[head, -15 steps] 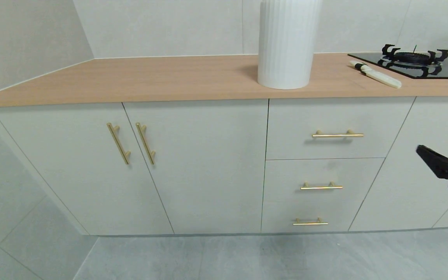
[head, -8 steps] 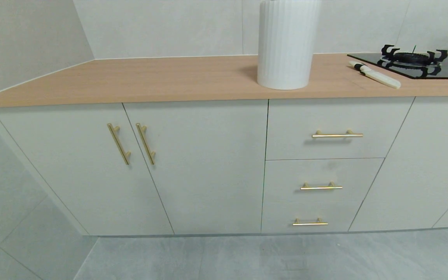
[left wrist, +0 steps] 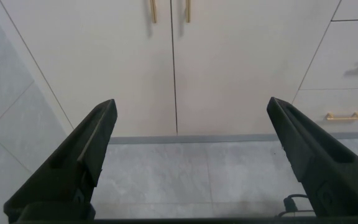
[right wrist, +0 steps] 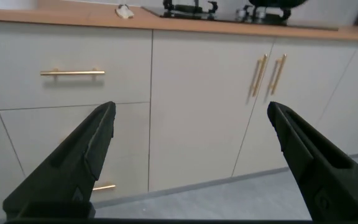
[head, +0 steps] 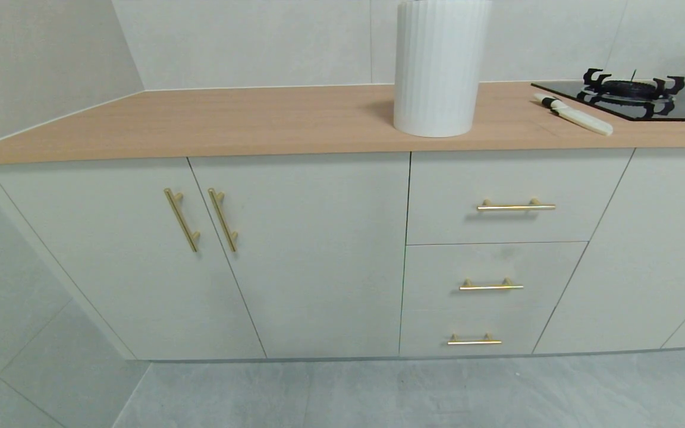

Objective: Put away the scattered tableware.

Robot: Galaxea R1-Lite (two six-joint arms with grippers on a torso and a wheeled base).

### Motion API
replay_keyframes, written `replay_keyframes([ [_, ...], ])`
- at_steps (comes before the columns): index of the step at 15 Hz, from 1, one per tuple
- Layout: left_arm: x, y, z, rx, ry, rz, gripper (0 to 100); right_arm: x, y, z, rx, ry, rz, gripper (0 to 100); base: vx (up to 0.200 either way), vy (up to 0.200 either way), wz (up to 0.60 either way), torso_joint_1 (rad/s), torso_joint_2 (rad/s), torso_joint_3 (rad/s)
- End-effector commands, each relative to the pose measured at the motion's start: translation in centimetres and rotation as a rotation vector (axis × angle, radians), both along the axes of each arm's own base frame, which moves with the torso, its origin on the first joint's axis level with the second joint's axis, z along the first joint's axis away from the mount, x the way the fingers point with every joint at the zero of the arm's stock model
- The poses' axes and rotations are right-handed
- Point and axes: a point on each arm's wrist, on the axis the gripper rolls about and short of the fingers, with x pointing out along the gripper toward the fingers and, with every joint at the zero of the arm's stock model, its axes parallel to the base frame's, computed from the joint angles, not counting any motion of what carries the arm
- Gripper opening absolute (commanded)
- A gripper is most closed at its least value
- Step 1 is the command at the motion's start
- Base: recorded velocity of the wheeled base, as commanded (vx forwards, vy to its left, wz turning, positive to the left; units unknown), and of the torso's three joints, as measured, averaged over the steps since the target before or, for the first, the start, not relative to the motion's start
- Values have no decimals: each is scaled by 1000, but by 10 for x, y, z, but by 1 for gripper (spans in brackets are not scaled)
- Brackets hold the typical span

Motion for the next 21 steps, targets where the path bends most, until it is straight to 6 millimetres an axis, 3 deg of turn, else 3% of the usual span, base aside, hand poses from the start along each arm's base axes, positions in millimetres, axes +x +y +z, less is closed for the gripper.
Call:
replay_keyframes([
  [1, 0, 0, 0, -1, 0, 0, 100, -1, 1, -17, -4, 0, -21, 100, 0, 0, 0, 0, 0, 0],
  [3, 0, 0, 0, 1, 0, 0, 100, 5, 1, -27, 1, 32, -22, 100, 0, 0, 0, 0, 0, 0],
  [6, 0, 0, 0, -1, 0, 0, 100, 19, 8, -49, 39, 78, 293, 100, 0, 0, 0, 0, 0, 0],
  [8, 0, 0, 0, 1, 0, 1, 100, 29, 11, -65, 27, 88, 396, 100, 0, 0, 0, 0, 0, 0],
  [11, 0, 0, 0, -1, 0, 1, 100, 37, 11, -84, 30, 114, 408, 100, 0, 0, 0, 0, 0, 0],
  [21, 0, 0, 0, 1, 0, -2, 100, 37, 11, -95, 62, 224, 419, 100, 0, 0, 0, 0, 0, 0],
])
